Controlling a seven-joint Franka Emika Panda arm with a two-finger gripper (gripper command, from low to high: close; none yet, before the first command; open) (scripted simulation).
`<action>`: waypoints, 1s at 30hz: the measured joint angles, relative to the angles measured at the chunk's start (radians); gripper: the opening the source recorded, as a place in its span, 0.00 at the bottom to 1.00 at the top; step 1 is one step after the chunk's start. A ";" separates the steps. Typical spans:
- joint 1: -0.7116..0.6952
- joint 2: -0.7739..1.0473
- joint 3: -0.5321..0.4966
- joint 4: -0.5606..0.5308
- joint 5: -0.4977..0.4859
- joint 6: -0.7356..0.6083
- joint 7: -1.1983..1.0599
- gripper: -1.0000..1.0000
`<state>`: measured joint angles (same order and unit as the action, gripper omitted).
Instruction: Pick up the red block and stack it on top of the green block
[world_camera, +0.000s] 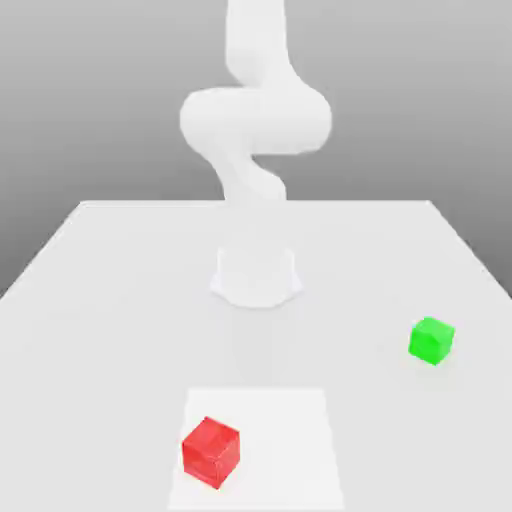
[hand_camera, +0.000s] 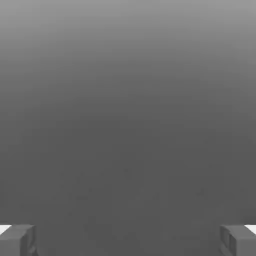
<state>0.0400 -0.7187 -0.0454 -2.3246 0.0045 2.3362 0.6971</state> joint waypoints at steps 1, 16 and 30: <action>0.017 0.035 -0.020 -0.011 0.002 0.015 -0.045 0.50; 0.184 0.524 -0.239 -0.157 0.095 0.231 -0.709 0.50; 0.107 0.982 -0.187 -0.241 0.182 0.484 -1.196 0.50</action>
<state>0.1467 0.2632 -0.2324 -2.5651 0.1868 2.8199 -0.4987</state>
